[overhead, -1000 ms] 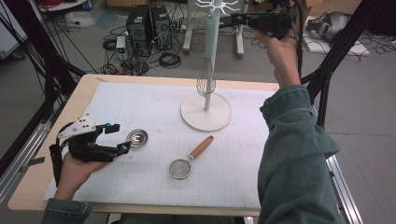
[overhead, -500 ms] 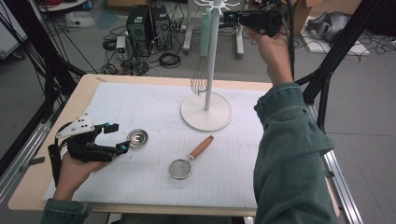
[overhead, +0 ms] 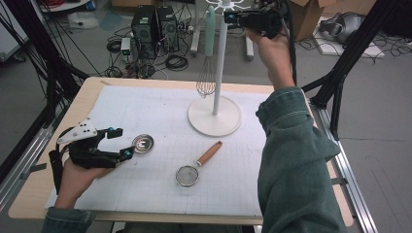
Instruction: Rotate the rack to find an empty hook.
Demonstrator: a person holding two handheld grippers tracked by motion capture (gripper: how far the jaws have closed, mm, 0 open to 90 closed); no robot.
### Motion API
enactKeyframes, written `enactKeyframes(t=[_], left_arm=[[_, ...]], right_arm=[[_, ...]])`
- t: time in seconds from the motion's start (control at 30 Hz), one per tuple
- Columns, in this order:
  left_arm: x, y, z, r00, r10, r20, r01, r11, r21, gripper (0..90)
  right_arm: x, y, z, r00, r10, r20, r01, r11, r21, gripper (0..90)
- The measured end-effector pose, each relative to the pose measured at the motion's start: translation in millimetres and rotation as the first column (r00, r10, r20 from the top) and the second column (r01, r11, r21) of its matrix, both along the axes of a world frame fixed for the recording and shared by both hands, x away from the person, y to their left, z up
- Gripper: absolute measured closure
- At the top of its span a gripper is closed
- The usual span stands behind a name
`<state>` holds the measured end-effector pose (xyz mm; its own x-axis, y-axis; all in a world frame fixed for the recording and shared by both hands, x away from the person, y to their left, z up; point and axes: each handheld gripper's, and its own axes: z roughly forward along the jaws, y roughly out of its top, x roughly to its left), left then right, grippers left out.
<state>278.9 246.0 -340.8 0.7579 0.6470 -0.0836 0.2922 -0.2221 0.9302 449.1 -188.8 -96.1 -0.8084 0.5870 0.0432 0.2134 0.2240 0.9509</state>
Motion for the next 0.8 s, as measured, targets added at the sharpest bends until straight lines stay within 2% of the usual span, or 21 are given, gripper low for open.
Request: enactKeyframes(t=[0.2, 0.43, 0.53, 0.6, 0.8], left_arm=[[-0.1, 0.4, 0.1, 1.0, 0.001, 0.0, -0.001, 1.0, -0.003, 20.3], [0.1, 1.5, 0.1, 1.0, 0.001, -0.001, -0.001, 1.0, -0.002, 20.3], [0.5, 1.6, -0.1, 1.0, 0.0, -0.003, 0.0, 1.0, -0.005, 20.3], [0.9, 2.2, -0.3, 1.0, -0.001, -0.003, 0.001, 1.0, -0.005, 20.3], [1.9, 3.6, -1.3, 1.0, -0.002, -0.008, 0.002, 1.0, -0.003, 20.3]], right_arm=[[-1.3, 6.5, -0.7, 1.0, 0.008, 0.004, -0.008, 0.9999, -0.01, 89.6], [-9.6, -0.3, -1.5, 0.9993, 0.037, 0.009, -0.037, 0.9991, 0.019, 89.0], [-14.0, -4.5, -4.3, 0.9983, 0.058, 0.01, -0.058, 0.997, 0.051, 82.2], [-17.4, -5.9, -7.1, 0.9977, 0.066, 0.013, -0.066, 0.9967, 0.047, 79.5], [-26.4, -13.1, -23.7, 0.9953, 0.097, -0.006, -0.096, 0.9915, 0.087, 63.7]])
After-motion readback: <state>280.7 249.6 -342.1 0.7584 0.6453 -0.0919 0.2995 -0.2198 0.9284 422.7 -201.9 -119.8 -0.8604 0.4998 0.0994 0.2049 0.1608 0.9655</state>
